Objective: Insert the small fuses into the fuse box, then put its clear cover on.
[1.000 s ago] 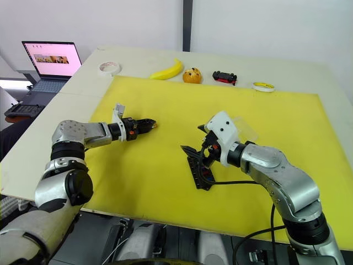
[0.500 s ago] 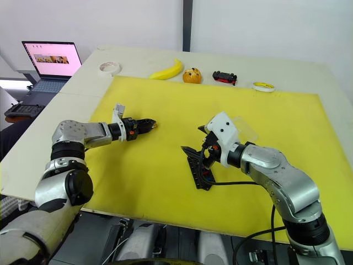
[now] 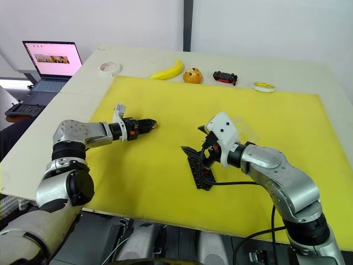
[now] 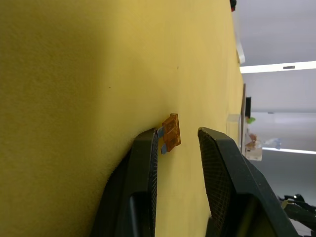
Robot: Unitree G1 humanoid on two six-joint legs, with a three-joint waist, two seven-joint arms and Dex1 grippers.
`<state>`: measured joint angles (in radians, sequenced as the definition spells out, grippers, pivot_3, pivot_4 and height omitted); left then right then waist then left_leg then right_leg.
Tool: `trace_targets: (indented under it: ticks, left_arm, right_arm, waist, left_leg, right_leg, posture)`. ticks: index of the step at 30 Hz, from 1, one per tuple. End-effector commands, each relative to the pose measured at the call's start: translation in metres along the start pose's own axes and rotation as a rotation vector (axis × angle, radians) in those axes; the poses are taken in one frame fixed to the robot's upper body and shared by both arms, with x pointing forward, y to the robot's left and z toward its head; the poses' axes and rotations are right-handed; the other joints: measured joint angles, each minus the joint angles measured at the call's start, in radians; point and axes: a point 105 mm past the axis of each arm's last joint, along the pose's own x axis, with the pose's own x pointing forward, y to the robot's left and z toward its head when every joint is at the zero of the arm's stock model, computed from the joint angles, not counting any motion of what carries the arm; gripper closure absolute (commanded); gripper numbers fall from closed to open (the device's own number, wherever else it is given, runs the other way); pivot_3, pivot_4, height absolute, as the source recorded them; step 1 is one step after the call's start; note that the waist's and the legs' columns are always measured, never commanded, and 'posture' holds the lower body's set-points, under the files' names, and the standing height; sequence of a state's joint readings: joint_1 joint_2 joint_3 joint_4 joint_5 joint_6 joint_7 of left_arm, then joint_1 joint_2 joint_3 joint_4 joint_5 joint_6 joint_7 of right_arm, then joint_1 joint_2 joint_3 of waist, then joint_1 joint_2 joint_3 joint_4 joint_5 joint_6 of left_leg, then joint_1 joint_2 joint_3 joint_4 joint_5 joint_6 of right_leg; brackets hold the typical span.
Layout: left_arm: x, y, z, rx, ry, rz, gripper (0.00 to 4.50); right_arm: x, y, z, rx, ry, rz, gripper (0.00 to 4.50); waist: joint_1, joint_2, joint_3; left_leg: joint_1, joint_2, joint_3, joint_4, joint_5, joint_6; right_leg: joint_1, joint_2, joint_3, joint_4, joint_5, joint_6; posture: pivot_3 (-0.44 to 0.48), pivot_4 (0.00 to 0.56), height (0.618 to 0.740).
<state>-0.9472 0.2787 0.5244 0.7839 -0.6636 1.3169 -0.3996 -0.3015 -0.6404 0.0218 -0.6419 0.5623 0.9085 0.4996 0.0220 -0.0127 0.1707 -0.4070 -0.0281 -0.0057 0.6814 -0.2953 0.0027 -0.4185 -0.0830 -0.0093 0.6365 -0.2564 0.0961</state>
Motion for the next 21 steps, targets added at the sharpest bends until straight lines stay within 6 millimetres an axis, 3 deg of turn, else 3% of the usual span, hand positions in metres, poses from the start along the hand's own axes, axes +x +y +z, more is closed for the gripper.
trace_targets:
  ticks: [1, 4, 13, 21]
  left_arm:
    - [0.008, 0.004, -0.012, -0.021, 0.047, 0.006, 3.38]
    - [0.008, 0.003, -0.012, -0.021, 0.042, 0.006, 4.44]
    - [0.007, 0.002, -0.012, -0.024, 0.041, -0.005, 4.48]
    - [-0.006, -0.021, -0.004, 0.029, 0.03, -0.093, 4.48]
  right_arm:
    - [-0.005, -0.003, 0.011, -0.038, -0.039, -0.017, 0.0]
    - [-0.006, -0.003, 0.011, -0.037, -0.039, -0.017, 0.0]
    - [-0.006, -0.003, 0.011, -0.036, -0.039, -0.017, 0.0]
    - [-0.008, 0.001, 0.013, 0.055, -0.082, -0.005, 0.0]
  waist:
    - [0.002, 0.0, 0.0]
    - [0.006, 0.0, 0.0]
    - [0.008, 0.0, 0.0]
    - [0.007, 0.0, 0.0]
  left_leg:
    - [0.0, 0.0, 0.0, 0.0, 0.0, 0.0]
    - [0.0, 0.0, 0.0, 0.0, 0.0, 0.0]
    - [0.0, 0.0, 0.0, 0.0, 0.0, 0.0]
    - [-0.001, 0.0, 0.0, 0.0, 0.0, 0.0]
  right_leg:
    - [0.0, 0.0, 0.0, 0.0, 0.0, 0.0]
    - [0.0, 0.0, 0.0, 0.0, 0.0, 0.0]
    - [0.0, 0.001, 0.0, 0.0, 0.0, 0.0]
    - [-0.001, 0.001, 0.0, 0.0, 0.0, 0.0]
  posture:
    - [0.0, 0.15, 0.74]
    - [0.0, 0.15, 0.74]
    - [0.0, 0.15, 0.74]
    - [0.0, 0.15, 0.74]
